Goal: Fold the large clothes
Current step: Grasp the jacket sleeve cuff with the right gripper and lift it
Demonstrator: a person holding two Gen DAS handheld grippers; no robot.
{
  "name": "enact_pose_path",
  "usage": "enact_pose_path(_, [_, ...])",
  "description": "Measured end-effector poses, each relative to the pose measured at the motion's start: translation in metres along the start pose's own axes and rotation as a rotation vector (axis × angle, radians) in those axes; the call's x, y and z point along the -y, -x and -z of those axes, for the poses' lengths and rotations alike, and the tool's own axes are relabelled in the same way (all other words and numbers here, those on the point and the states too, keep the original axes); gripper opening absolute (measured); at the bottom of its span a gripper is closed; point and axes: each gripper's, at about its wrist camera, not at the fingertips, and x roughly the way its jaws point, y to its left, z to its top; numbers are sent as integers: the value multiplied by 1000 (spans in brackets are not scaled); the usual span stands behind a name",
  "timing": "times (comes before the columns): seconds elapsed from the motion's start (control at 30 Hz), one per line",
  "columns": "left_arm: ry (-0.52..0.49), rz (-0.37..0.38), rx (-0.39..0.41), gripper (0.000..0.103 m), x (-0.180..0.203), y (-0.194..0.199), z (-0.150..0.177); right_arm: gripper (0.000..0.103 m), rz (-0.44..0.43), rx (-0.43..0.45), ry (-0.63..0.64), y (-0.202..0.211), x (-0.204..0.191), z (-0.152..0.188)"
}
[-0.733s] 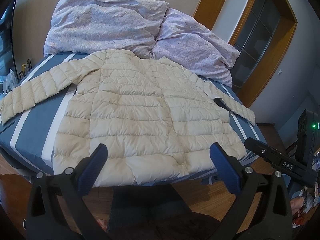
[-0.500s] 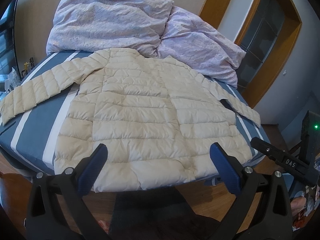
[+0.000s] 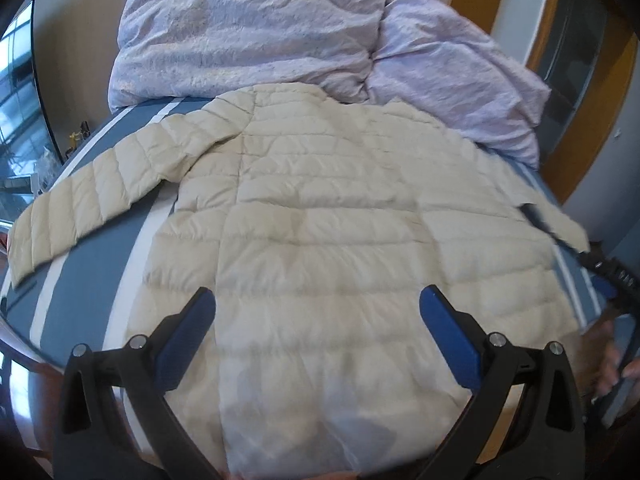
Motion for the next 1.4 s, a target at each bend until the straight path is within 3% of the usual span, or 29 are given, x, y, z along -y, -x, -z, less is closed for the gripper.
enact_pose_path(0.4, [-84, -279, 31, 101, -13, -76, -42, 100, 376, 6, -220, -70, 149, -105])
enact_pose_path(0.63, [-72, -330, -8, 101, -26, -104, -40, 93, 434, -22, -382, -89, 212, -126])
enact_pose_path(0.73, [-71, -329, -20, 101, -29, -111, -38, 83, 403, -42, -434, -96, 226, -122])
enact_pose_path(0.8, [-67, -323, -23, 101, -31, -113, -37, 76, 365, -58, -461, -101, 230, -116])
enact_pose_path(0.9, [-60, -314, -26, 101, -33, -116, -36, 62, 392, -33, -421, -100, 222, -111])
enact_pose_path(0.97, [-56, -309, -29, 101, -35, -117, -35, 35, 391, -22, -407, -100, 218, -110])
enact_pose_path(1.07, [-52, -302, -32, 101, -36, -118, -34, 14, 339, -19, -425, -97, 219, -113])
enact_pose_path(1.23, [-44, -284, -55, 101, -39, -122, -32, 10, 392, 30, -340, -87, 182, -129])
enact_pose_path(1.4, [-26, -255, -75, 101, -42, -126, -32, 10, 329, 66, -191, -85, 106, -152])
